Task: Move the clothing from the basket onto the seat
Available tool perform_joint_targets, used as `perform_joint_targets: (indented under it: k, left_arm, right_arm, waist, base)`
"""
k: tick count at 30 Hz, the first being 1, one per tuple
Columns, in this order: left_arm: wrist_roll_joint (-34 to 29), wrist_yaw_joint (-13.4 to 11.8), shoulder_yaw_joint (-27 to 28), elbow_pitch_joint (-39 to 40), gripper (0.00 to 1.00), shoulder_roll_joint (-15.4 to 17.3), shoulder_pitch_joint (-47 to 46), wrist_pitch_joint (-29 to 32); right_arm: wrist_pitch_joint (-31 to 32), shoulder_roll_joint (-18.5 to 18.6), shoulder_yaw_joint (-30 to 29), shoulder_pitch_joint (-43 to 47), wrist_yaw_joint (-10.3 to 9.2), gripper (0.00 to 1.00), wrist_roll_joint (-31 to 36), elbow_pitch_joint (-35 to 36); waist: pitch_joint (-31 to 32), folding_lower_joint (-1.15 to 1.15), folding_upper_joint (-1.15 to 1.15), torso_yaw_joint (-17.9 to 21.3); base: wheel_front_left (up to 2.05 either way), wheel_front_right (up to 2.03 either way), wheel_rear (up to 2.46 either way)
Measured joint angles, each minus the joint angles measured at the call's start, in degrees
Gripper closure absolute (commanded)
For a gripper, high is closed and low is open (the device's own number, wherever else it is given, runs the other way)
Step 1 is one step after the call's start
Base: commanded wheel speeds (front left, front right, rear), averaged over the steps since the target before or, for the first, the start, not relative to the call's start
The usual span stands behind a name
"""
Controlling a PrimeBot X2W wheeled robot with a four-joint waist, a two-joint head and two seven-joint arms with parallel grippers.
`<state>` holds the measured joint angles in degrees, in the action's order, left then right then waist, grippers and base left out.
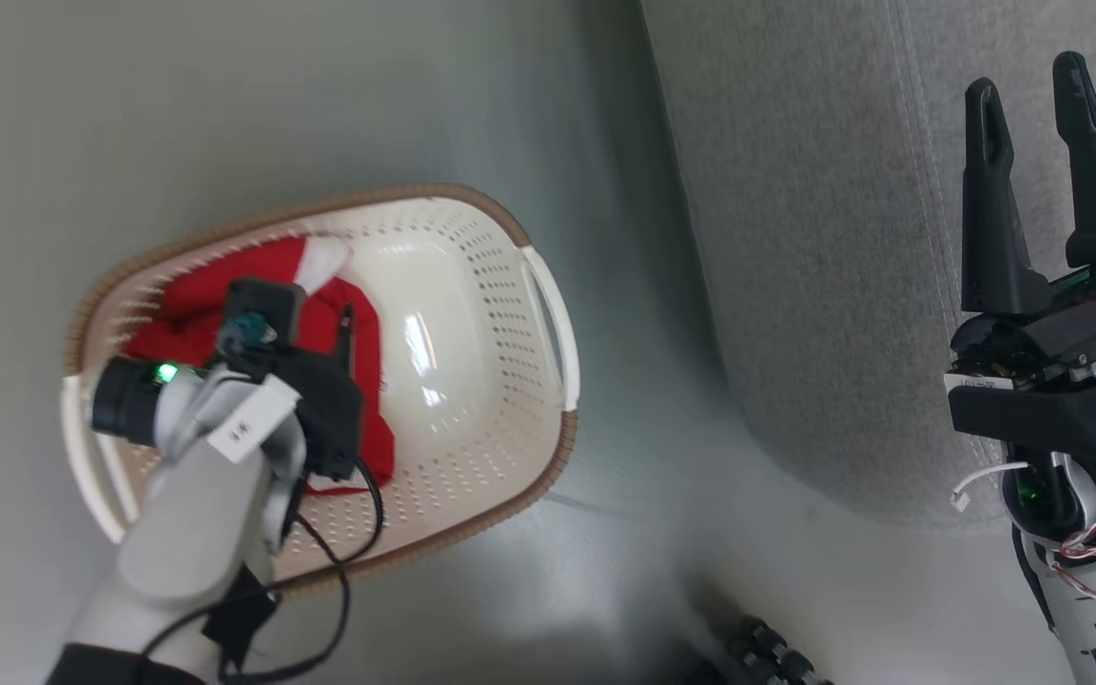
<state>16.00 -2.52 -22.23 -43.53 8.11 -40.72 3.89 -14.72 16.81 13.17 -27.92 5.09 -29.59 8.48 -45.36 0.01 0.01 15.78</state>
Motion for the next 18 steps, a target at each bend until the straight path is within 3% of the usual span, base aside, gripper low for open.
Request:
perform_joint_targets:
  k: [4,18]
  left_arm:
    - [-1.5,0.0,-0.1,-3.4,0.0,1.5,-2.3,1.7]
    - [1.2,-3.1,5.1,-10.5,0.0,0.9,-6.2,2.8]
  right_arm:
    - [0.0,-1.1,-0.1,-0.7,0.56,0.0,0.5,0.4]
    - [0.0,-3.6,-1.1,-1.5,1.47,0.0,1.4,-0.6]
  waist:
    - [-3.2,0.0,0.0,1.8]
    - [-9.2,0.0,-0.01,5.1]
  base:
    - [0.0,0.0,0.0]
    - [0.0,0.0,0.0]
